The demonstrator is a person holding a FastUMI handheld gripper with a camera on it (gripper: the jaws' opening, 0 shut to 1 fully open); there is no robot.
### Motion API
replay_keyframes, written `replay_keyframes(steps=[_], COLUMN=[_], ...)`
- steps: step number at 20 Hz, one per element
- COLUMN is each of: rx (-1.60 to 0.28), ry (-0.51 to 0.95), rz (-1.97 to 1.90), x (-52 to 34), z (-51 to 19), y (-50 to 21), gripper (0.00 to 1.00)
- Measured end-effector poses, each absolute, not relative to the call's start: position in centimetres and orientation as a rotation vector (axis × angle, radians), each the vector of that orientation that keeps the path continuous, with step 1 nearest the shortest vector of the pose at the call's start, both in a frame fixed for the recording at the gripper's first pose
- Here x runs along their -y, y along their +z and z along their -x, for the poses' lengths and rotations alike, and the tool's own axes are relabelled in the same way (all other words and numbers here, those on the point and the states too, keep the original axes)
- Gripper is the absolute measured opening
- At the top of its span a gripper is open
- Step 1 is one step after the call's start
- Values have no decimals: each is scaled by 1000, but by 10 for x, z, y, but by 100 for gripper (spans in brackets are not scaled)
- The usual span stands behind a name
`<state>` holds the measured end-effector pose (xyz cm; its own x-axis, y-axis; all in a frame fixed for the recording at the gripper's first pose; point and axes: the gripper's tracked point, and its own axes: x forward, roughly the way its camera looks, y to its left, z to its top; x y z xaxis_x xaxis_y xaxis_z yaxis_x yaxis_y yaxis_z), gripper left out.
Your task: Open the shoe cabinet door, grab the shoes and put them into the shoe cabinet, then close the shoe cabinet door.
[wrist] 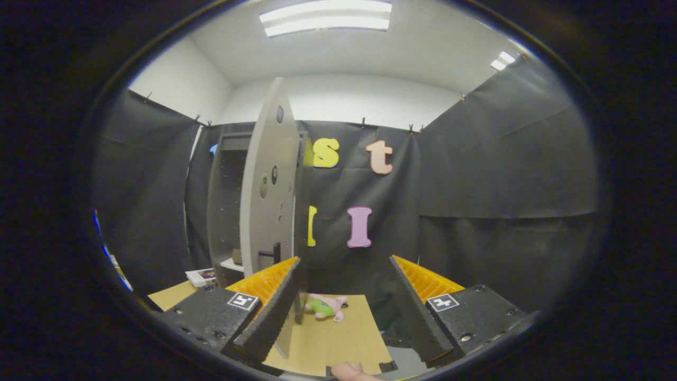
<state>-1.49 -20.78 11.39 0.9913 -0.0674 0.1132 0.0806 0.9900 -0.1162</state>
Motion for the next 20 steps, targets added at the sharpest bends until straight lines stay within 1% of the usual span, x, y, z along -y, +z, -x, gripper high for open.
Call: replay_keyframes(steps=[3,7,13,15,20], rx=[104,42,7,-3,-20], ry=[-94,-101,-28,-33,27], rz=[193,112,83,80,60], x=[223,236,213,209,178], z=[-15,-49,-88,-97,-112], y=[108,86,64,60,54], gripper=[100,100,100,100,100])
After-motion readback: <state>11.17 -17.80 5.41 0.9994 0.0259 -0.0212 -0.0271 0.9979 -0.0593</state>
